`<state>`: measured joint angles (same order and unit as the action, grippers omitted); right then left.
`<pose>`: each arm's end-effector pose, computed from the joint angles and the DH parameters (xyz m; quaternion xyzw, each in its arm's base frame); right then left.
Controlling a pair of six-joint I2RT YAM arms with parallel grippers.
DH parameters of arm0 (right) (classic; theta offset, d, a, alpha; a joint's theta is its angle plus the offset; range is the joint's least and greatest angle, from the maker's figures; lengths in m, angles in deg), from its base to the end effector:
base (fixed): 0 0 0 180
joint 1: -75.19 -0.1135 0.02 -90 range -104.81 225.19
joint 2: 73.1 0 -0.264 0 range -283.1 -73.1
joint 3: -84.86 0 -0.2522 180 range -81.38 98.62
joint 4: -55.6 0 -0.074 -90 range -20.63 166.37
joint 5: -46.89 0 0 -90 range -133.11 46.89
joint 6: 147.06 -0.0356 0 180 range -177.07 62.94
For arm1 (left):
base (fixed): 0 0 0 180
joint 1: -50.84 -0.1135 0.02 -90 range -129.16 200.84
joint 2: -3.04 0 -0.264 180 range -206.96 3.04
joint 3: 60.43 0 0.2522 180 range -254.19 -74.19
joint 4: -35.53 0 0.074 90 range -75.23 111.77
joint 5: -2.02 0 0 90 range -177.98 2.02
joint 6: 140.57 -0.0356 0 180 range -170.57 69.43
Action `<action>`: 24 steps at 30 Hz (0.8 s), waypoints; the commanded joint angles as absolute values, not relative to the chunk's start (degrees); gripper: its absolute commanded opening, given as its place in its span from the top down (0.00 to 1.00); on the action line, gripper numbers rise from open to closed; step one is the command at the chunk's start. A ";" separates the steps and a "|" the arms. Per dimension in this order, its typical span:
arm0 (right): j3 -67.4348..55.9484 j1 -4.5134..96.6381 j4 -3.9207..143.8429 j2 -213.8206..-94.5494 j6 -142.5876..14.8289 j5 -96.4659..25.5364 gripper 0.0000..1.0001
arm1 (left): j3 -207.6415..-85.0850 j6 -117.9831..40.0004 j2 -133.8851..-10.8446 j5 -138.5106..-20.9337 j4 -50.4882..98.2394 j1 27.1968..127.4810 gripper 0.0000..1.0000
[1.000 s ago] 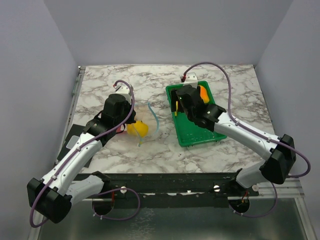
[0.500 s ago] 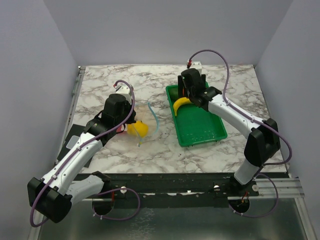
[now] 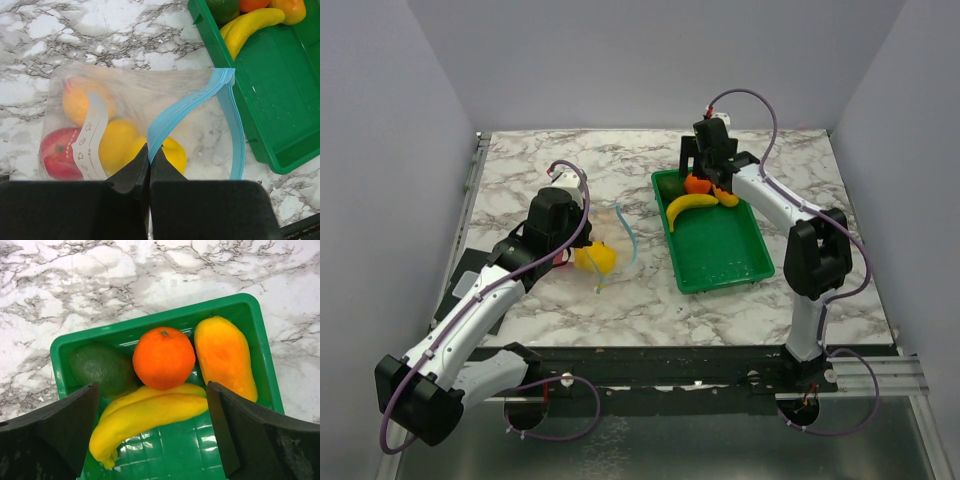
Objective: Place the food in the zip-top bag and seal the zipper
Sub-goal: Pick up the fake fruit from the bin.
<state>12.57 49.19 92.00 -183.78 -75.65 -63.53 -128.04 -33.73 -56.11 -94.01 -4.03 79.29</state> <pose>0.4082 0.1853 0.2793 0.0181 0.8927 0.0114 0.4502 0.2020 -0.1052 0.3207 0.0622 0.8677 -0.1468 0.4708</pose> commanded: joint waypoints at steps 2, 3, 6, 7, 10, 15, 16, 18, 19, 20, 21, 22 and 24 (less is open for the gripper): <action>17.87 51.30 93.61 -188.44 -77.17 -59.24 0.01 | -127.37 -34.38 -55.40 -94.74 -3.36 78.88 1.00; 18.37 51.48 93.62 -189.36 -77.36 -58.69 0.00 | -127.37 -34.36 -55.47 -94.75 -3.36 78.90 1.00; 19.41 52.24 93.62 -191.33 -77.82 -57.37 0.00 | -127.37 -34.39 -55.49 -94.75 -3.34 78.87 1.00; 19.95 52.62 93.95 -192.12 -78.16 -57.01 0.00 | -127.37 -34.39 -55.49 -94.75 -3.36 78.88 1.00; 20.43 53.16 94.35 -193.88 -79.00 -56.07 0.00 | -127.37 -34.46 -55.57 -94.75 -3.36 78.88 1.00; 19.33 53.54 93.81 -195.67 -80.03 -55.89 0.01 | -127.37 -34.48 -55.54 -94.75 -3.41 78.88 1.00; 19.20 53.61 93.70 -195.97 -80.21 -56.00 0.01 | -127.37 -34.45 -55.58 -94.71 -3.35 78.88 1.00; 18.96 53.64 93.61 -196.66 -80.29 -56.00 0.03 | -127.37 -34.48 -55.58 -94.66 -3.36 78.88 1.00; 18.85 53.65 93.54 -196.98 -80.39 -55.96 0.04 | -127.37 -34.48 -55.58 -94.66 -3.35 78.88 1.00; 18.70 53.66 93.42 -197.24 -80.47 -55.86 0.06 | -127.37 -34.47 -55.65 -94.66 -3.36 78.88 1.00; 18.57 53.66 93.38 -197.50 -80.56 -55.85 0.09 | -127.37 -34.46 -55.67 -94.66 -3.36 78.88 1.00; 18.29 53.70 93.24 -197.67 -80.68 -55.84 0.12 | -127.37 -34.48 -55.67 -94.66 -3.32 78.88 1.00; 18.02 53.74 93.04 -197.83 -80.85 -55.90 0.18 | -127.37 -34.49 -55.69 -94.66 -3.38 78.88 1.00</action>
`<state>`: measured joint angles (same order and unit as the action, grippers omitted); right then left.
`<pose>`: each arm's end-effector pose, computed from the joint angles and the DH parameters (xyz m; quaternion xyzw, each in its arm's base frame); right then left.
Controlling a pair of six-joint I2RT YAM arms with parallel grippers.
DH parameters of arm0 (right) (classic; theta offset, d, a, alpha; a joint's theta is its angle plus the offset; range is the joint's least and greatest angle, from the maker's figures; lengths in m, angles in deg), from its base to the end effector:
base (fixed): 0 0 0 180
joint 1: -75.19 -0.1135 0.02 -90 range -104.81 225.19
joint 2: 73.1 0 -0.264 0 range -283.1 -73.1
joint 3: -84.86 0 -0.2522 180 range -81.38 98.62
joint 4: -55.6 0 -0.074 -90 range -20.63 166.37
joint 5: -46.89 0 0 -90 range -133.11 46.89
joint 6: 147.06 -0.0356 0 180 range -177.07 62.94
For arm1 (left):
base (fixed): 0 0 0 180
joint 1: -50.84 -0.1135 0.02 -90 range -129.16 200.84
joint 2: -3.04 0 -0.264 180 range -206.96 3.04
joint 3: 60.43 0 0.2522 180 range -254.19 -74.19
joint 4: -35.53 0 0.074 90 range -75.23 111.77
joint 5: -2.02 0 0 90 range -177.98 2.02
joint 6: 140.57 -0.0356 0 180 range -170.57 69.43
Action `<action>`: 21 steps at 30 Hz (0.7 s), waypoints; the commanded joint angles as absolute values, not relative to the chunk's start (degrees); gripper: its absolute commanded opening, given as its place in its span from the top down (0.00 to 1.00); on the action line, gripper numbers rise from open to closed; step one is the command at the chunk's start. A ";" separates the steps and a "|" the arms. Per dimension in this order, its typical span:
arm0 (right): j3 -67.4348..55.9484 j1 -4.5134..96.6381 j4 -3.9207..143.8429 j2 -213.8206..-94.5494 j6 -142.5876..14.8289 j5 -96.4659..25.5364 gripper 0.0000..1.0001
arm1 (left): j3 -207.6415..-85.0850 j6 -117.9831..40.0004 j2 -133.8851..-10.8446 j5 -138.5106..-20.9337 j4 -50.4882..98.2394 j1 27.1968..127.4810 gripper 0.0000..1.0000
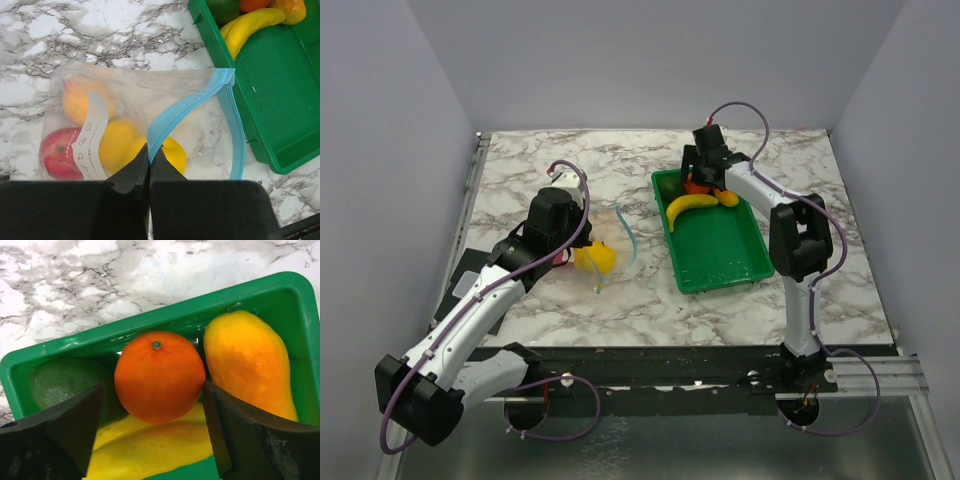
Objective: Place the food in the zip-top bag and seal the zipper
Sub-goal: Pick up the fake fruit from the bin.
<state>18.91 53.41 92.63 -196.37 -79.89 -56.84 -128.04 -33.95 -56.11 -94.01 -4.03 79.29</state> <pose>0.4571 0.1735 0.2154 0.0530 0.9209 0.0378 0.3843 0.2020 -0.1052 0.3207 0.0639 0.8676 -0.1459 0.4710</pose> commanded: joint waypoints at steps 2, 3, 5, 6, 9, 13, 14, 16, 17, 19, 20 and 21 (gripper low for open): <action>17.73 53.83 92.83 -197.90 -81.11 -56.10 0.24 | -127.37 -34.51 -55.83 -94.66 -3.44 78.88 1.00; 17.62 53.83 92.74 -197.91 -81.19 -56.17 0.27 | -127.37 -34.57 -55.84 -94.66 -3.45 78.87 1.00; 17.50 54.03 92.62 -197.86 -81.37 -56.21 0.34 | -127.37 -34.57 -55.85 -94.62 -3.40 78.88 1.00; 17.54 54.01 92.64 -197.83 -81.33 -56.16 0.38 | -127.37 -34.52 -55.85 -94.65 -3.45 78.88 1.00; 16.98 54.06 92.59 -197.19 -81.45 -56.21 0.52 | -127.37 -34.56 -55.83 -94.66 -3.43 78.88 1.00; 15.18 54.07 91.79 -194.79 -81.74 -56.71 0.65 | -127.37 -34.57 -55.85 -94.58 -3.45 78.88 1.00; 14.69 54.06 91.64 -194.06 -81.82 -56.95 0.67 | -127.37 -34.54 -55.85 -94.62 -3.45 78.89 1.00; 13.76 54.01 91.24 -192.51 -82.06 -57.13 0.69 | -127.37 -34.51 -55.78 -94.58 -3.45 78.88 1.00; 13.29 54.02 91.03 -191.69 -82.11 -57.12 0.71 | -127.37 -34.52 -55.76 -94.58 -3.41 78.90 1.00; 12.71 54.01 90.90 -190.14 -82.20 -57.28 0.73 | -127.37 -34.48 -55.74 -94.49 -3.45 78.88 1.00; 12.48 54.05 90.90 -189.31 -82.27 -57.33 0.74 | -127.37 -34.49 -55.71 -94.49 -3.45 78.88 1.00; 12.02 54.01 90.83 -188.50 -82.35 -57.28 0.74 | -127.37 -34.49 -55.75 -94.47 -3.45 78.88 1.00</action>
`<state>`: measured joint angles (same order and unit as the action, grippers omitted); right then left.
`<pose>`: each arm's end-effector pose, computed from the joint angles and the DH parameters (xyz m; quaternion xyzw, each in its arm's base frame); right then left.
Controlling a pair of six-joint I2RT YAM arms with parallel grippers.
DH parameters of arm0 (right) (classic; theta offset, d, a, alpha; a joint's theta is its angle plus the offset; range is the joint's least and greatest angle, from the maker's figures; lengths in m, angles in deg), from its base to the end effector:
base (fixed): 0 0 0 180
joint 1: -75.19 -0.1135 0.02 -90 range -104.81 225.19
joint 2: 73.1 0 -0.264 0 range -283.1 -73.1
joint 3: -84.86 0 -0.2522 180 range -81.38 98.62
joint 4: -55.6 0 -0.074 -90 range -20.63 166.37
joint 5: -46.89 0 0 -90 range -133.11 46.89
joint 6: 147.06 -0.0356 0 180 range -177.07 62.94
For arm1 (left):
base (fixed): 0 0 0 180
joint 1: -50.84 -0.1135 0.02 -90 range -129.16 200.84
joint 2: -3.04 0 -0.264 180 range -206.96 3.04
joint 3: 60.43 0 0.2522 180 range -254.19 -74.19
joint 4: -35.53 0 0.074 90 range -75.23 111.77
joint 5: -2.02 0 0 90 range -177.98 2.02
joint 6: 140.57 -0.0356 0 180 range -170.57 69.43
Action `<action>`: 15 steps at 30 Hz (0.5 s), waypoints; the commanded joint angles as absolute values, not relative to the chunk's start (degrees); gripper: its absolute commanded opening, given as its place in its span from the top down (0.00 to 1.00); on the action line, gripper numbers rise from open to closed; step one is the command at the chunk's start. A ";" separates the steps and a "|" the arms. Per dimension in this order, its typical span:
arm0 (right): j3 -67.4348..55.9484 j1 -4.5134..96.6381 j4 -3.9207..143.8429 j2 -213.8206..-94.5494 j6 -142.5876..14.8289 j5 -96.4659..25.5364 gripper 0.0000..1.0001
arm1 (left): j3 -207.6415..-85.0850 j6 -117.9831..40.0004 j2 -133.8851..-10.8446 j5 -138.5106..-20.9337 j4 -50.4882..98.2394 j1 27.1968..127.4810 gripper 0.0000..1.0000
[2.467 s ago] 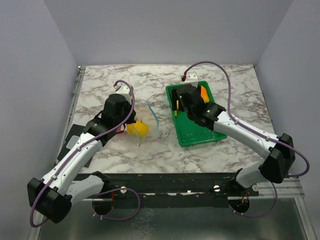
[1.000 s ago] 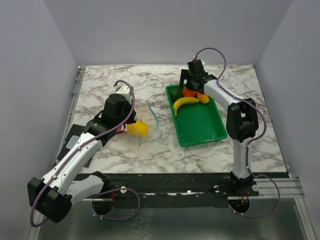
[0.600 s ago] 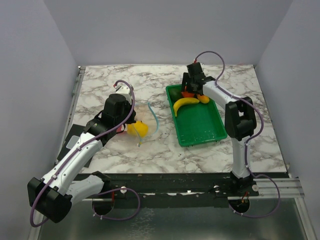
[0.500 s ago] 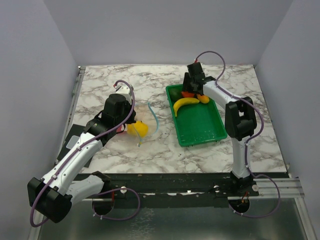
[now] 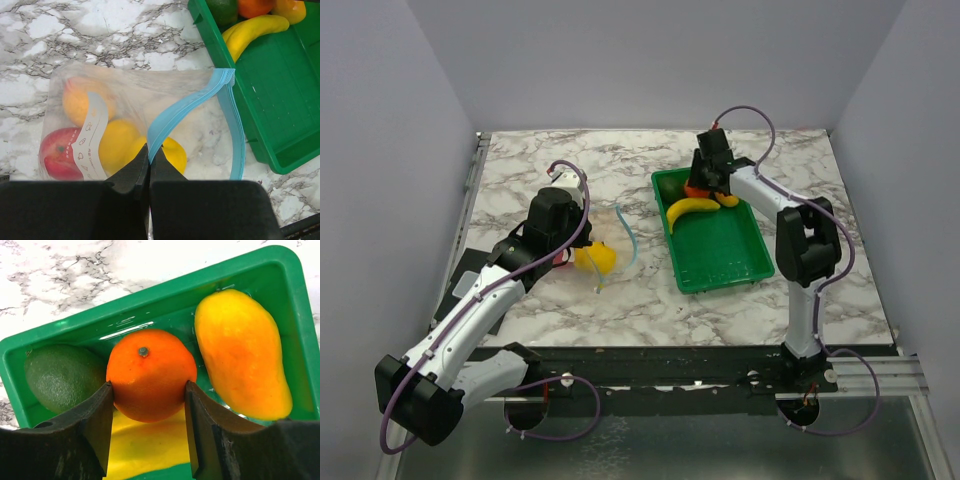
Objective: Place the food in the zip-top bag and seal the zipper
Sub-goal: Pick up the fake fruit from the bin.
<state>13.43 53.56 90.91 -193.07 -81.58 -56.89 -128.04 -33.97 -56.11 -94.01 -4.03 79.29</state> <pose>0.4433 0.1667 0.2133 0.0675 0.9214 0.0409 0.3806 0.2020 -0.1052 0.3207 0.0640 0.8676 -0.1458 0.4711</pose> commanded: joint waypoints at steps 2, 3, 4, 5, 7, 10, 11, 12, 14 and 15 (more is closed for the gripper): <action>11.05 54.01 90.34 -186.52 -82.45 -57.47 0.75 | -127.37 -34.48 -55.61 -94.49 -3.45 78.88 1.00; 10.47 54.01 90.03 -185.55 -82.40 -57.66 0.75 | -127.37 -34.38 -55.61 -94.49 -3.45 78.90 1.00; 9.93 54.01 89.87 -184.58 -82.43 -57.83 0.75 | -127.37 -34.37 -55.66 -94.49 -3.45 78.88 1.00; 9.48 54.01 89.84 -183.62 -82.43 -58.02 0.76 | -127.37 -34.36 -55.67 -94.49 -3.45 78.90 1.00; 8.49 54.02 89.84 -181.61 -82.40 -58.29 0.76 | -127.37 -34.39 -55.65 -94.49 -3.45 78.88 1.00; 6.28 54.01 89.39 -177.99 -82.56 -57.27 0.77 | -127.37 -34.38 -55.65 -94.49 -3.45 78.88 1.00; 5.54 53.93 89.07 -176.63 -82.62 -56.49 0.77 | -127.37 -34.32 -55.64 -94.56 -3.43 78.88 1.00; 4.53 53.92 88.75 -175.38 -82.92 -55.21 0.77 | -127.37 -34.31 -55.61 -94.57 -3.45 78.83 1.00; 2.31 53.92 87.98 -172.55 -83.63 -53.26 0.77 | -127.42 -34.31 -55.56 -94.58 -3.45 78.92 1.00; 0.90 53.89 87.35 -171.21 -83.95 -52.11 0.77 | -127.37 -34.31 -55.50 -94.59 -3.45 78.85 1.00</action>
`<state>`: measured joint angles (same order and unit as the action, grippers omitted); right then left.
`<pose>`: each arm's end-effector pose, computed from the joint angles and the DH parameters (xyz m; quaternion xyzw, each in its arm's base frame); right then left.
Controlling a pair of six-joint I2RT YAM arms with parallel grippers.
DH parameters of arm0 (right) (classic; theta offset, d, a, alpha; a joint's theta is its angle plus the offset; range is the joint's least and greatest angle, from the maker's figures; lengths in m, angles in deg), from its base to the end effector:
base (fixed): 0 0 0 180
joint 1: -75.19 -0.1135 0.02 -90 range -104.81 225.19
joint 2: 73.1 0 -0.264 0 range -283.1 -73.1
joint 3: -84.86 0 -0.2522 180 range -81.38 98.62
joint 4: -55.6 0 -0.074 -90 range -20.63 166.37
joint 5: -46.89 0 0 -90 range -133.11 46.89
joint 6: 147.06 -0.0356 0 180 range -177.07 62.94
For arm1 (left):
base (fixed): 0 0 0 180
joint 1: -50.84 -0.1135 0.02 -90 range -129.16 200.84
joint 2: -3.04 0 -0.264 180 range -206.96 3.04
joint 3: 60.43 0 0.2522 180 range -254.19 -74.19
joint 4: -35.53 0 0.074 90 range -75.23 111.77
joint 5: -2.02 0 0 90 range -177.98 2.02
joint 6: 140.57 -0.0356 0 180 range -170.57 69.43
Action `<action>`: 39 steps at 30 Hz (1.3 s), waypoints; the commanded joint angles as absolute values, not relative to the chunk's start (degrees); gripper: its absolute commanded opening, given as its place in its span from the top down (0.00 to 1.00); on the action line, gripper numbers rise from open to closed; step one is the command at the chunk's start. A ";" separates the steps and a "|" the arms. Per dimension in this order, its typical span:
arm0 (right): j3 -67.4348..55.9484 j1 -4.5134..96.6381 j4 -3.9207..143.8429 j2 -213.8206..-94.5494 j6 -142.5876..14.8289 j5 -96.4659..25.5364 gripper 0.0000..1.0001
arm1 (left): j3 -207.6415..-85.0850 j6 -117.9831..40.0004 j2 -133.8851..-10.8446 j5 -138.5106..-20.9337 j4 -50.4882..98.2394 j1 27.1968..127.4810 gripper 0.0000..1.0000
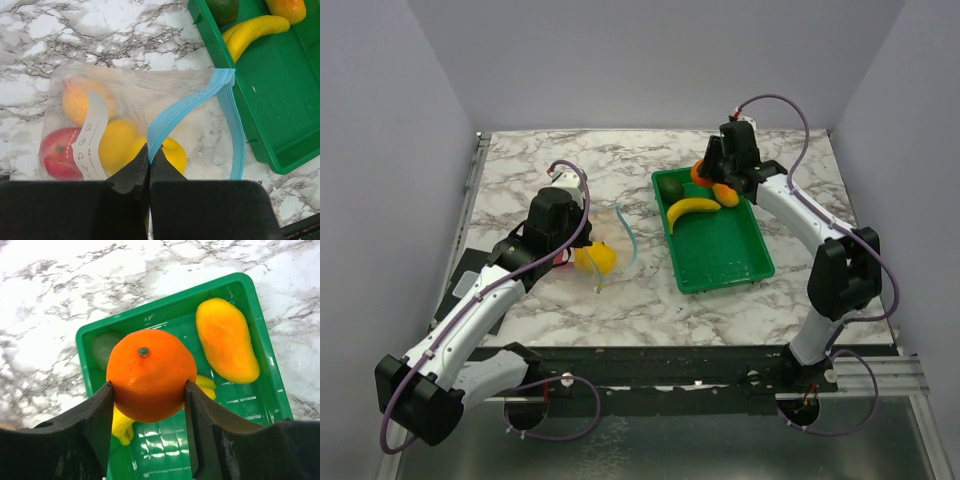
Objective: Place the food in the zip-top bag and seal the zipper
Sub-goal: Pick up the fake fruit from the bin, then place the fake fruit in the zipper food storage bag.
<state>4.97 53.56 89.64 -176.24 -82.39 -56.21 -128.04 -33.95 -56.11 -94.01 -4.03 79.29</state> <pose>0.3921 0.1468 0.2917 0.0795 0.8873 0.0827 0.4468 0.2020 -0.1052 0.3207 0.0639 0.8676 -0.1459 0.4710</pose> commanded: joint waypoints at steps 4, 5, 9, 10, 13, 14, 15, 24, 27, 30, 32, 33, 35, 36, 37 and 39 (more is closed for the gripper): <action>-2.76 53.60 86.18 -166.16 -84.95 -48.64 0.77 | -127.38 -34.36 -55.31 -94.59 -3.45 78.88 1.00; -3.58 53.39 86.09 -164.69 -85.07 -47.99 0.77 | -127.37 -34.28 -55.32 -94.58 -3.45 78.88 1.00; -6.83 52.67 85.53 -159.69 -86.07 -44.79 0.77 | -127.43 -34.29 -55.27 -94.47 -3.43 78.88 1.00; -7.87 52.51 85.23 -158.34 -86.29 -43.90 0.77 | -127.39 -34.26 -55.31 -94.55 -3.45 78.88 1.00; -11.24 52.07 83.99 -154.21 -86.81 -40.65 0.77 | -127.37 -34.28 -55.36 -94.66 -3.45 78.85 1.00; -12.26 51.89 83.74 -152.93 -86.89 -39.35 0.77 | -127.37 -34.29 -55.39 -94.66 -3.47 78.87 1.00; -13.06 51.78 83.79 -151.90 -86.79 -38.13 0.77 | -127.37 -34.35 -55.34 -94.74 -3.46 78.88 1.00; -19.18 50.17 82.73 -142.31 -86.84 -29.74 0.77 | -127.37 -34.43 -55.41 -94.75 -3.48 78.87 1.00; -20.49 49.29 82.38 -140.69 -86.82 -26.06 0.77 | -127.37 -34.48 -55.40 -94.84 -3.45 78.88 1.00; -21.75 48.56 81.10 -139.33 -87.24 -21.88 0.77 | -127.28 -34.44 -55.48 -95.04 -3.46 78.88 1.00; -22.33 47.78 80.15 -138.72 -87.67 -19.03 0.77 | -127.28 -34.49 -55.55 -95.18 -3.41 78.90 1.00; -22.54 47.10 79.67 -138.60 -87.75 -18.13 0.77 | -127.28 -34.45 -55.62 -95.25 -3.45 78.90 1.00; -22.29 45.22 79.55 -138.65 -87.34 -17.54 0.77 | -127.28 -34.49 -55.74 -95.28 -3.44 78.88 1.00; -22.05 44.08 79.70 -138.78 -87.16 -17.85 0.77 | -127.28 -34.45 -55.72 -95.28 -3.45 78.88 1.00; -21.79 42.99 79.67 -139.02 -87.07 -18.04 0.77 | -127.28 -34.46 -55.71 -95.28 -3.45 78.90 1.00; -21.22 40.81 79.32 -139.54 -86.96 -18.43 0.77 | -127.28 -34.44 -55.73 -95.36 -3.45 78.88 1.00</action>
<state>-22.09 44.32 81.75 -139.74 -87.06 -21.48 -128.04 -33.95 -56.11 -94.03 -4.03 79.29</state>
